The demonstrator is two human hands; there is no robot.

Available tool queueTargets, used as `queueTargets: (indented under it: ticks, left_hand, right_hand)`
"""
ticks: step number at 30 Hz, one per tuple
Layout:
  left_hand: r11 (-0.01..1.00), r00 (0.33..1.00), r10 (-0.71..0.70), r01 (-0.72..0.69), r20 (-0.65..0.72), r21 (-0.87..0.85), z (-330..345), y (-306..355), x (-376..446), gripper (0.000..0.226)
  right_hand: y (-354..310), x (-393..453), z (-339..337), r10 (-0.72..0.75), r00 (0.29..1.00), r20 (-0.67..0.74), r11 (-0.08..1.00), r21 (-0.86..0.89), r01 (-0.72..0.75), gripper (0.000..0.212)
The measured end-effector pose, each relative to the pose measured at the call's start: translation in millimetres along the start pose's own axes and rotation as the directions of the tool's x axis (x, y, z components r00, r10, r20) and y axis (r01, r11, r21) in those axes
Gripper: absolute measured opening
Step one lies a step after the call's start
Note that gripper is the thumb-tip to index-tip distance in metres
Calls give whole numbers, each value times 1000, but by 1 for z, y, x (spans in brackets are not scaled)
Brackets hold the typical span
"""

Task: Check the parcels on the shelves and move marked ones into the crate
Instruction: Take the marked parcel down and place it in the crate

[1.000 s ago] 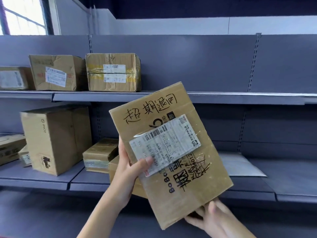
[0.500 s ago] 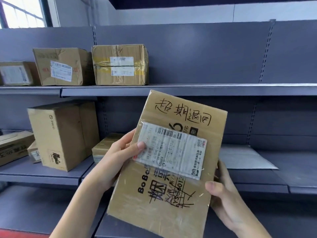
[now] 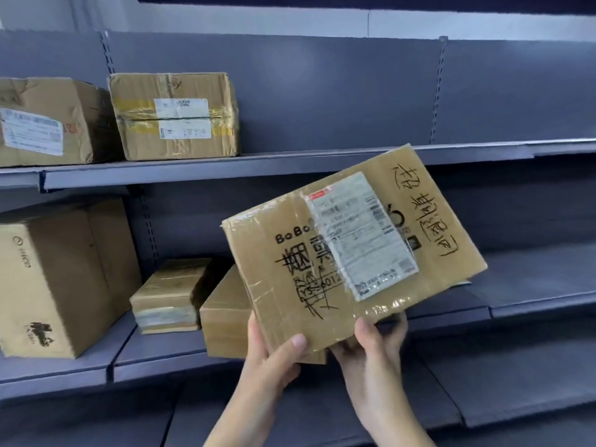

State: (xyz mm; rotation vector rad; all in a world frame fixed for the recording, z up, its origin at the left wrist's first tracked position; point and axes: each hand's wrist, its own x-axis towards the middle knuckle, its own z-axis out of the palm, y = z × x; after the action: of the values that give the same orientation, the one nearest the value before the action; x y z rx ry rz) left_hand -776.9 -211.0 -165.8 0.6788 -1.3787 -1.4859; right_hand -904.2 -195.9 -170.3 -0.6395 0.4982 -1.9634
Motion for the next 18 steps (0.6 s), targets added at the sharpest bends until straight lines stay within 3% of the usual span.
queueTargets:
  ticks: [5,9,13,18]
  left_hand:
    - [976,992,94,-109,-86,-191,-13,8,-12,101]
    - [981,983,121,-139,-138,-136,-34,19,-31,93]
    - [993,975,62,-82,-214,-84,-41,18,-57,102]
    - [999,967,-15,6,-255,-34,-41,6,-94,96]
  right_hand:
    - [-22,-10,-19,14,1000,-18,997,-69,-15,111]
    - [-65,-17,-41,-19,1000,7,975,-220,20,72]
    - [-90,-37,-55,123,988,95,912,-403,-75,62]
    - [-89,-65,-78,280,956,88,863,-460,-210,62]
